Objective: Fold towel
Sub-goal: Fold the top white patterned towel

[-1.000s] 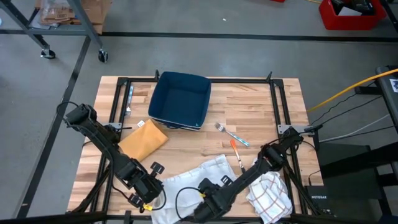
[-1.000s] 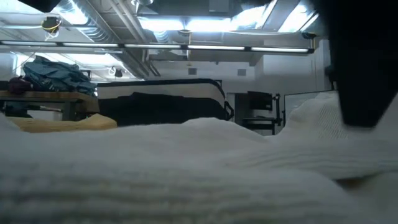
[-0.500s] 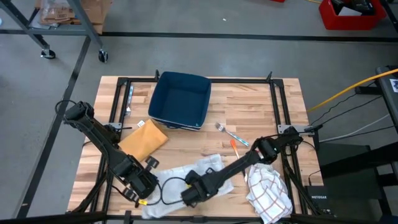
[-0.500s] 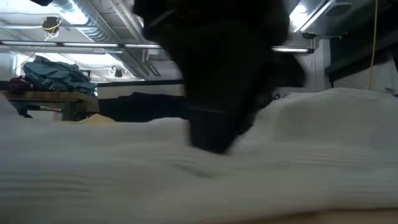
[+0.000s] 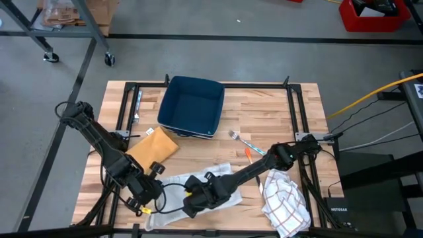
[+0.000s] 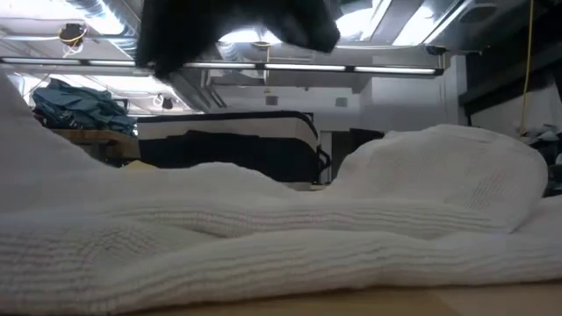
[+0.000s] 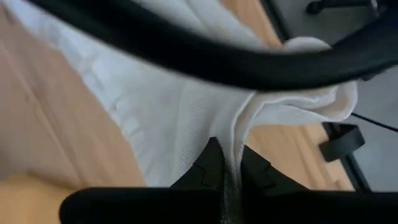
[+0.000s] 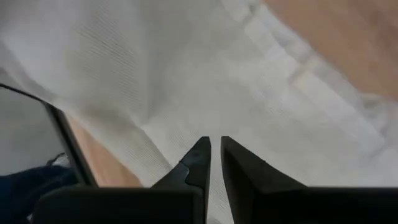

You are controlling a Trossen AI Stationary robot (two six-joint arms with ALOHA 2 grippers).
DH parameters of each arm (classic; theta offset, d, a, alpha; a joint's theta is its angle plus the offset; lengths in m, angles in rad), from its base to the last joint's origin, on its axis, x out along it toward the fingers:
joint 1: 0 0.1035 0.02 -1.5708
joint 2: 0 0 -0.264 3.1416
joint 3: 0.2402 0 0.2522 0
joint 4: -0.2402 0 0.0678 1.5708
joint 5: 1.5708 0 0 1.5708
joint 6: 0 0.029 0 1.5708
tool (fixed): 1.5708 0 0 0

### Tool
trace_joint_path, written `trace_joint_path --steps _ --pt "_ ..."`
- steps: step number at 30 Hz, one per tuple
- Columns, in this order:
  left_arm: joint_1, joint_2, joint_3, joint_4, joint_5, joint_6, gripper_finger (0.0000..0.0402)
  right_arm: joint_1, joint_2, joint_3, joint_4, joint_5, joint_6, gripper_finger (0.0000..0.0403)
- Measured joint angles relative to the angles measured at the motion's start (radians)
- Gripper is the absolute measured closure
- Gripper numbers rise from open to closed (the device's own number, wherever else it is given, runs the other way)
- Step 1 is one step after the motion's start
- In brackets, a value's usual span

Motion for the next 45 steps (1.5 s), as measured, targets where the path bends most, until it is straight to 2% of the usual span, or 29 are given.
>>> trace_joint_path --steps 10,17,20,32,45 --pt "0.048 0.004 -0.007 0.161 0.001 0.017 0.04 0.079 -0.053 -0.004 0.102 0.06 0.001 0.0361" --pt "0.101 0.05 -0.007 0.279 0.026 0.08 0.04 0.147 -0.058 -0.002 0.155 0.244 0.001 0.0361" --pt "0.123 0.082 -0.007 0.308 0.04 0.118 0.04 0.168 -0.063 -0.001 0.165 0.291 0.006 0.0361" --pt "0.244 0.215 -0.008 0.412 0.077 0.204 0.04 0.204 -0.074 0.0 0.186 0.337 0.042 0.0361" --pt "0.377 0.266 -0.008 0.535 0.099 0.272 0.0397 0.219 -0.074 0.0 0.187 0.354 0.057 0.0361"
